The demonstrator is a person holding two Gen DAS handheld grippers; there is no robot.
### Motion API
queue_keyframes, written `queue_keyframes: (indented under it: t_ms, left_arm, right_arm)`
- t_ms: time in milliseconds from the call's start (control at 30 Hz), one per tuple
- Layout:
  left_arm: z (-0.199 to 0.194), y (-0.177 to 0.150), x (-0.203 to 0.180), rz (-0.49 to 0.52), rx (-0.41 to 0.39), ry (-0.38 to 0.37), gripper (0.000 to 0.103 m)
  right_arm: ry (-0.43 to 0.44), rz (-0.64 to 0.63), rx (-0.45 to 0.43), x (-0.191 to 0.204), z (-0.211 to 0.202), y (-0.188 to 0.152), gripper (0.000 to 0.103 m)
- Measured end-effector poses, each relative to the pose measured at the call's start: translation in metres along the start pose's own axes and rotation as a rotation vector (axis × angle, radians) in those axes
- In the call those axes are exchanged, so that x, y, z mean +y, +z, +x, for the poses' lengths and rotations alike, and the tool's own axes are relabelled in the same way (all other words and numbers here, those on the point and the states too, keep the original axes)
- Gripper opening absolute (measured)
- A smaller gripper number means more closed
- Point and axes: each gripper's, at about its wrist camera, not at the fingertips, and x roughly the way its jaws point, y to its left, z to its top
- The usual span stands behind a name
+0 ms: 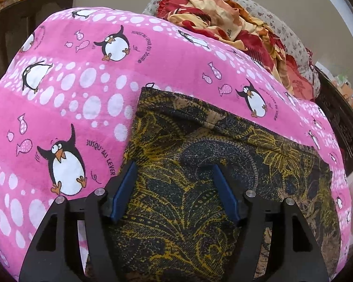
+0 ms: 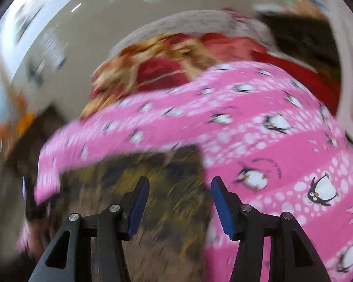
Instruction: Fold small clothes
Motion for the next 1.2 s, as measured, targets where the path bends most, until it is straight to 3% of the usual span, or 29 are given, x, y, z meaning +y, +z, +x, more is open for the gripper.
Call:
queue_keyframes:
  t_ms: [133,233,300,400,533,633,700,767,833,900,1000,1067,1133,1200]
  left_arm:
    - [-0.001,0.000,0.003,-0.009,0.000,-0.015,0.067]
    - [-0.004,-0.001,0.007,-0.027,-0.001,-0.044,0.067]
    - [-0.008,-0.003,0.010,-0.028,-0.003,-0.064,0.067]
    - [-0.015,-0.009,0.009,-0.012,0.000,-0.061,0.067]
    - [-0.027,-0.022,0.000,0.064,0.021,-0.033,0.067]
    - [-0.038,-0.032,-0.002,0.138,0.031,-0.015,0.067]
    - [-0.054,-0.039,-0.003,0.198,0.025,0.010,0.067]
    - [-0.076,-0.044,0.001,0.221,0.016,0.033,0.067]
    - [-0.110,-0.053,0.009,0.199,-0.005,-0.001,0.067]
    - [-0.141,-0.068,0.010,0.193,-0.034,-0.053,0.067]
    - [-0.162,-0.088,-0.008,0.186,-0.051,-0.143,0.067]
    - [-0.157,-0.094,-0.024,0.178,-0.039,-0.184,0.067]
    - [-0.139,-0.103,-0.040,0.188,0.006,-0.174,0.067]
    - [-0.112,-0.116,-0.049,0.199,0.115,-0.139,0.067]
  right_arm:
    - [0.014,-0.151,0.141,0.041,0.014,-0.047,0.053]
    - [-0.067,-0.302,0.251,0.047,0.036,-0.094,0.053]
    - [-0.088,-0.397,0.182,0.050,0.024,-0.112,0.055]
    - [-0.138,-0.356,0.209,0.055,0.014,-0.104,0.055]
    - [-0.062,-0.320,0.076,0.094,-0.010,-0.077,0.055]
    - [-0.011,-0.364,0.069,0.137,0.001,-0.080,0.056]
    - [0.007,-0.387,0.143,0.155,0.026,-0.099,0.061]
    - [-0.006,-0.420,0.298,0.159,0.058,-0.127,0.062]
    - [-0.007,-0.429,0.228,0.159,0.046,-0.131,0.064]
    - [-0.008,-0.431,0.221,0.165,0.034,-0.121,0.063]
    - [0.029,-0.401,0.101,0.174,0.014,-0.095,0.064]
    - [-0.004,-0.375,0.029,0.182,0.015,-0.071,0.064]
    - [-0.055,-0.343,0.001,0.187,0.025,-0.051,0.064]
    - [-0.092,-0.314,-0.004,0.188,0.041,-0.035,0.064]
